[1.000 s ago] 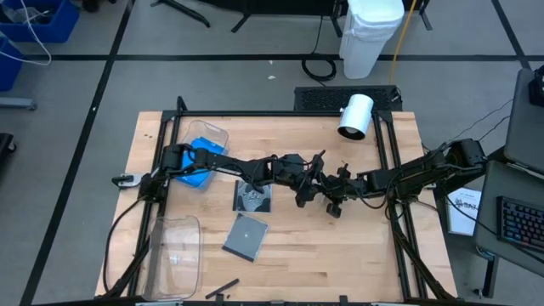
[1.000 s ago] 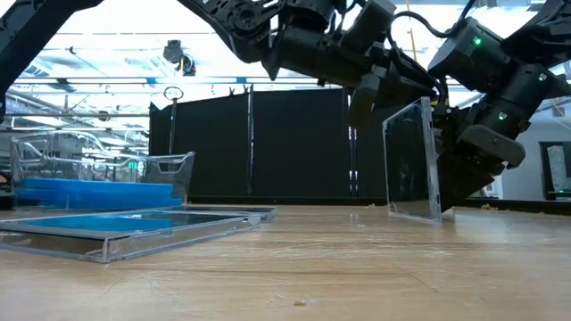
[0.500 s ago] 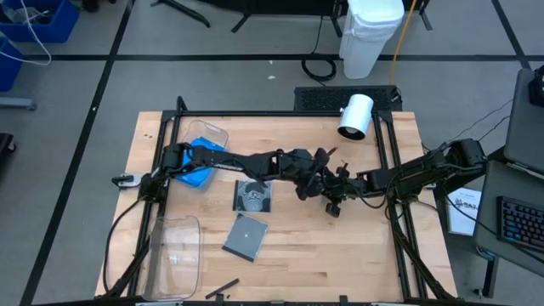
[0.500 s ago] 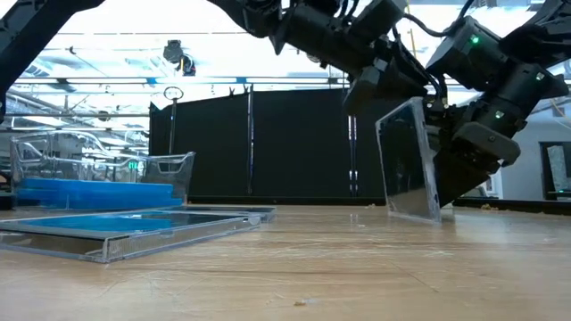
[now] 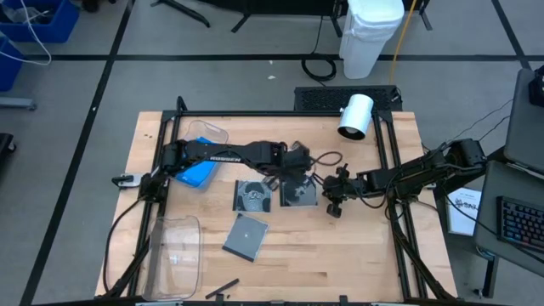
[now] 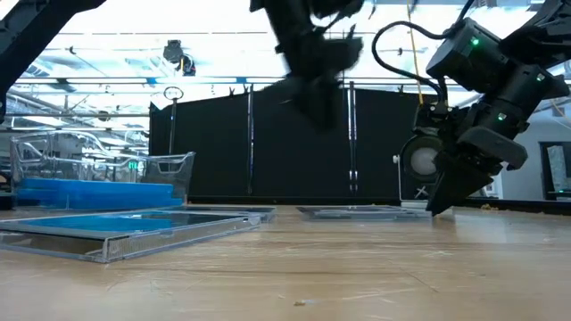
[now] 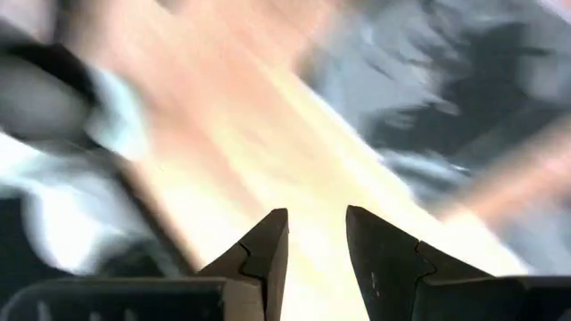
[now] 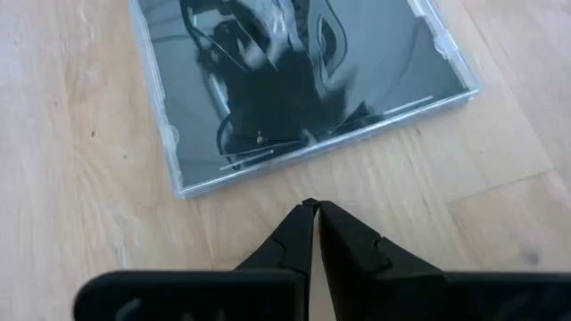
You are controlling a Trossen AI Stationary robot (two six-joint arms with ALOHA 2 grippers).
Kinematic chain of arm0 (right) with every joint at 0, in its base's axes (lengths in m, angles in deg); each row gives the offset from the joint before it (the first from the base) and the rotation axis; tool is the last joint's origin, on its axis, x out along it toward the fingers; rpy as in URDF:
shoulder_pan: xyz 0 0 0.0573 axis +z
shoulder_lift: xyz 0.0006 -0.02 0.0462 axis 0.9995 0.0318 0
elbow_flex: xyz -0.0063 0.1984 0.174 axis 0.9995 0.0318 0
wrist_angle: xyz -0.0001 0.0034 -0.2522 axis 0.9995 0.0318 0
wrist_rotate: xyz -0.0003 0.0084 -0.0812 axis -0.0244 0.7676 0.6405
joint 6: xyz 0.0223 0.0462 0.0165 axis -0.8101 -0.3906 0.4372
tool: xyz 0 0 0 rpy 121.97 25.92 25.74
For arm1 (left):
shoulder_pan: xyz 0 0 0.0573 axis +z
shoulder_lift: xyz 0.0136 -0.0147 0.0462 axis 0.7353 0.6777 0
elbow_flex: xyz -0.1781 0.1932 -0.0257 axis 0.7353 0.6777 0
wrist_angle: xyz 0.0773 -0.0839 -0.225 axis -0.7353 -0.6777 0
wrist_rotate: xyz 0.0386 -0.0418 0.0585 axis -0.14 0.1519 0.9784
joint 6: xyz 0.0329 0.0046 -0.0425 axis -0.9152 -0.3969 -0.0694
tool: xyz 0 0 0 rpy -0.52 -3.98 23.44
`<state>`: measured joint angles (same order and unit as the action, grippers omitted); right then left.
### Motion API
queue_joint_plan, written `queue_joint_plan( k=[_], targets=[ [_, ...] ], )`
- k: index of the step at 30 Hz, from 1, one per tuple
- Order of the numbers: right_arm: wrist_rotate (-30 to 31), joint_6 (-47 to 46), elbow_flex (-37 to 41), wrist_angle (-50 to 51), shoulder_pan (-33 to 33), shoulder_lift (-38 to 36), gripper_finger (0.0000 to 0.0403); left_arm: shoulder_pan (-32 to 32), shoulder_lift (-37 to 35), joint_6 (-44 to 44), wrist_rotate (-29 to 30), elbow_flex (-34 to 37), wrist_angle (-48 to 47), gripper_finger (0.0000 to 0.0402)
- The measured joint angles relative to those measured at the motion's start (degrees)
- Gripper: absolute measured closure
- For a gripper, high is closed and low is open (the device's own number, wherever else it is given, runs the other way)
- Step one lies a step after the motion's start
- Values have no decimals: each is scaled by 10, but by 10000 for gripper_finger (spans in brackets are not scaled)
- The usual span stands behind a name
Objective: Pick & place jewel cases by type
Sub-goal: Put the top black CD case into the bottom transparent bin
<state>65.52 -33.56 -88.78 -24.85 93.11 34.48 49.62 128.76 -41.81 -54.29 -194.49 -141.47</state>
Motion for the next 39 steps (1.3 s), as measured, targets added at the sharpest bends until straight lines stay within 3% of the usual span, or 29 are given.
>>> queue_joint_plan(
  k=[3, 6, 15, 23, 29, 32, 39],
  targets=[
    [0, 14, 0, -1, 0, 0, 387, 2, -1, 37, -10, 31, -70, 280],
    [0, 20, 0, -2, 0, 0, 387, -3, 1, 13, -5, 90, -79, 280],
    [1, 29, 0, -1, 0, 0, 387, -48, 1, -192, 155, 243, 67, 280],
    [1, 29, 2, -4, 0, -1, 387, -77, 1, -219, 150, 237, 165, 280],
    [1, 12, 34, -59, 0, -2, 387, -84, 1, -138, 59, 211, 147, 279],
    [-8, 13, 55, -95, 0, -3, 387, -85, 1, -110, 52, 206, 154, 277],
    [-22, 36, 68, -132, 0, -2, 387, -88, 1, -130, 62, 206, 162, 210]
  ],
)
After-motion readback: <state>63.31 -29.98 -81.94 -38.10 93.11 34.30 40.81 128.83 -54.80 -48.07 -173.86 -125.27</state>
